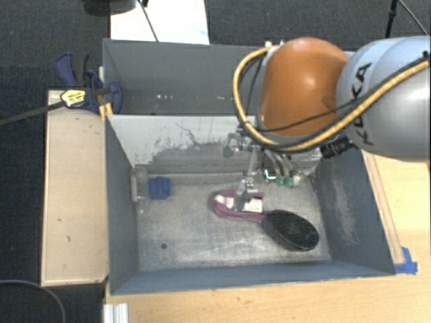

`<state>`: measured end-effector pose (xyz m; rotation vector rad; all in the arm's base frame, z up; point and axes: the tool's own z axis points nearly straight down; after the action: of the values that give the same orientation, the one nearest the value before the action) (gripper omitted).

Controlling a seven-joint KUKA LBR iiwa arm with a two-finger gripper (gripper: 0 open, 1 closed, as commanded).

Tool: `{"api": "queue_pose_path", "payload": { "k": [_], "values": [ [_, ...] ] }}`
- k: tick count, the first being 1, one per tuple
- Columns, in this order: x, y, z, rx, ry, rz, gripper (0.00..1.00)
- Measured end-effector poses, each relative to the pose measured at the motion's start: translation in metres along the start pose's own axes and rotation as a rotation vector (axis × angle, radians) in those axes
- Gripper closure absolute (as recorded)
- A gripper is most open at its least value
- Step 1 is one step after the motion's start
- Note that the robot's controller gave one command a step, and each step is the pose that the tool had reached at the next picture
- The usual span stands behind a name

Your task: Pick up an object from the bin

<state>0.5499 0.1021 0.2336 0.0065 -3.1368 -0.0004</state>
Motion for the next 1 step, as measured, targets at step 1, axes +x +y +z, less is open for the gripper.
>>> {"api": "queue_pose_path", "payload": {
  "k": [1],
  "values": [
    [-0.0089,-0.0154,0.1643,0.000,-0.006,-0.209,0.00]
  ]
}}
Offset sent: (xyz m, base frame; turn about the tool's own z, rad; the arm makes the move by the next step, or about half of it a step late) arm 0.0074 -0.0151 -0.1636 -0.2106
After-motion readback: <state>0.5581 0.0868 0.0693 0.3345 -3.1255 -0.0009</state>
